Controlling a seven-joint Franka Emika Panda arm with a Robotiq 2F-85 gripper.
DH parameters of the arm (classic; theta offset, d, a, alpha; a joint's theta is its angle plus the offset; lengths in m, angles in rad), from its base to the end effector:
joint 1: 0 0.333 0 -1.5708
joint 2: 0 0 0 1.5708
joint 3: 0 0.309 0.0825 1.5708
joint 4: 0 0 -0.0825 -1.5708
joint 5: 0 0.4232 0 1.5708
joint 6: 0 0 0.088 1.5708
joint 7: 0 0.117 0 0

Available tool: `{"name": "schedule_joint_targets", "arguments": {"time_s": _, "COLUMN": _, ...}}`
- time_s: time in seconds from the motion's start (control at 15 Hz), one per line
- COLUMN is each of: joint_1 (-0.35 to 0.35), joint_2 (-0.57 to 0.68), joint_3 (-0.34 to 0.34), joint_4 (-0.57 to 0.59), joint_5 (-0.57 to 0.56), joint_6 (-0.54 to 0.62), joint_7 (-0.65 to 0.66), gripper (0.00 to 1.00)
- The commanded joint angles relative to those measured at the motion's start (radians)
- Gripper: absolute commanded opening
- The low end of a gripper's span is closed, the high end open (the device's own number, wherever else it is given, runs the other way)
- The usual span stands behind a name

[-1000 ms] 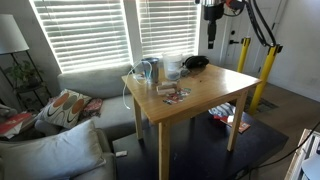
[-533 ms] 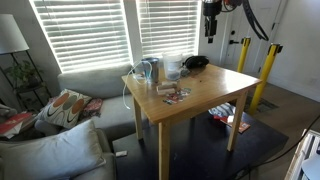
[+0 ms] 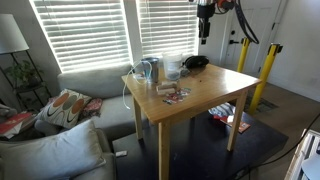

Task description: Move the black pouch to the bottom left side of the table

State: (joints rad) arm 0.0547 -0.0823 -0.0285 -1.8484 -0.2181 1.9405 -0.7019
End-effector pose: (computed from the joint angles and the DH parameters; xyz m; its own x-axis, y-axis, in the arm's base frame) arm 0.5956 -0.0016 0.5483 0.7053 0.7089 -0.0094 0.6849 -0.6779 0.2670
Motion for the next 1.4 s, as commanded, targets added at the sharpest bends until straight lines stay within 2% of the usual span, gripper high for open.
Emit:
{"name": "schedule_joint_targets", "arguments": {"time_s": 0.0, "joint_1": -0.011, "joint_2": 0.173, "joint_3": 0.015, "joint_4": 0.169, "joint_5": 0.026, "joint_6": 0.046, "joint_7": -0.027, "gripper": 1.0}}
{"name": "schedule_joint_targets", "arguments": {"time_s": 0.4, "joint_1": -0.047, "joint_2": 0.368, "joint_3": 0.038, "joint_4": 0.347, "joint_5": 0.092, "joint_6": 0.022, "joint_7": -0.155, "gripper": 1.0}}
{"name": "schedule_joint_targets", "arguments": {"time_s": 0.87, "joint_1": -0.106, "joint_2": 0.513, "joint_3": 0.058, "joint_4": 0.491, "joint_5": 0.154, "joint_6": -0.004, "joint_7": -0.242, "gripper": 1.0}}
{"name": "schedule_joint_targets", "arguments": {"time_s": 1.2, "joint_1": -0.119, "joint_2": 0.597, "joint_3": 0.062, "joint_4": 0.572, "joint_5": 0.143, "joint_6": -0.053, "joint_7": -0.277, "gripper": 1.0}}
{"name": "schedule_joint_targets", "arguments": {"time_s": 1.33, "joint_1": -0.119, "joint_2": 0.62, "joint_3": 0.066, "joint_4": 0.597, "joint_5": 0.14, "joint_6": -0.073, "joint_7": -0.291, "gripper": 0.96}}
